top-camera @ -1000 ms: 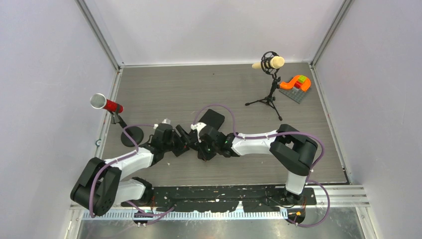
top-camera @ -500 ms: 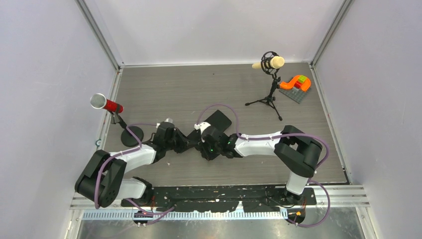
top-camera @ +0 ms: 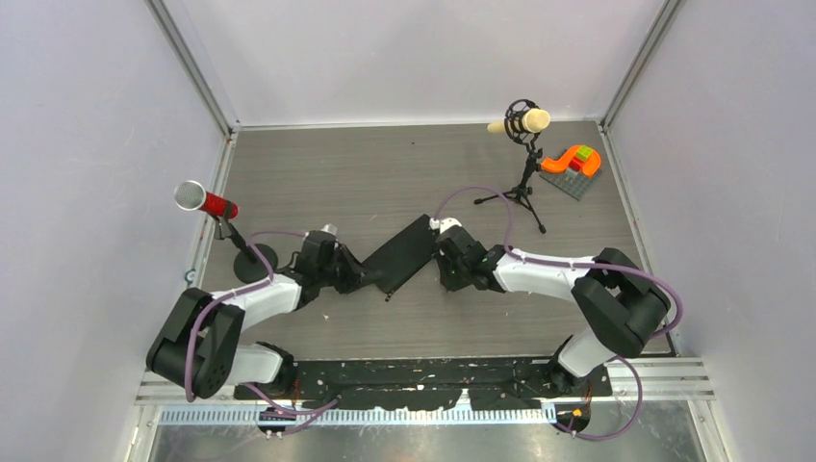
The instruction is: Sort the hair-cutting tools
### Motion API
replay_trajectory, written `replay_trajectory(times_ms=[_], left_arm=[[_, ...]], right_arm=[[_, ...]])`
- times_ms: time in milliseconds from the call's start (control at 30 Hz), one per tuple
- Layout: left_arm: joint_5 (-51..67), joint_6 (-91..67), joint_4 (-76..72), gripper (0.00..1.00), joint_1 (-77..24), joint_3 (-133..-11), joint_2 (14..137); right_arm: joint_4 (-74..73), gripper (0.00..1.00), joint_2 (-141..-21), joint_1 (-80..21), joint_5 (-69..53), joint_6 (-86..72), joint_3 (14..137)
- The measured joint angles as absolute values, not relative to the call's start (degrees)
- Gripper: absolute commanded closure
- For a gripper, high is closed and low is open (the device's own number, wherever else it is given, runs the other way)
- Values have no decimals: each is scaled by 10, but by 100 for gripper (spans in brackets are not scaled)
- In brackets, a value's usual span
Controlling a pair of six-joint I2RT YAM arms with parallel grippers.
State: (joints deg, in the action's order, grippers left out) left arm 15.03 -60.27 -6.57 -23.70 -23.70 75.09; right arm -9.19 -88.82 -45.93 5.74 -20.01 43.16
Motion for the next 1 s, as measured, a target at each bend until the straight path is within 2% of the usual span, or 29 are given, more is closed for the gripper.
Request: replay_trajectory(times_ms=[67,133,233,333,400,600,867,1000], left_arm=[[150,-594,-57,100,-237,-242,751],[150,-591,-55,100,-236,-243,751],[150,-590,-52,100,-236,-243,747],[150,-593,-53,100,-236,-243,746],[150,-598,-58,100,-236,-239,747],[155,-630,-100,100,-234,-218,754],[156,-647,-114,100,-232,-209,752],[153,-653,-118,100,-232,-205,750]], right_arm=[[-106,94,-889,-453,64,-194,439],[-111,87,-890,-451,62,-189,442],[-100,65,-890,-464,60,-183,439],[-83,57,-890,-504,59,-187,435],[-75,47,-892,-543,59,-196,435],[-56,31,-923,-626,61,-219,464],[-57,28,-992,-644,81,-228,540],[-64,31,-1028,-653,121,-228,580]])
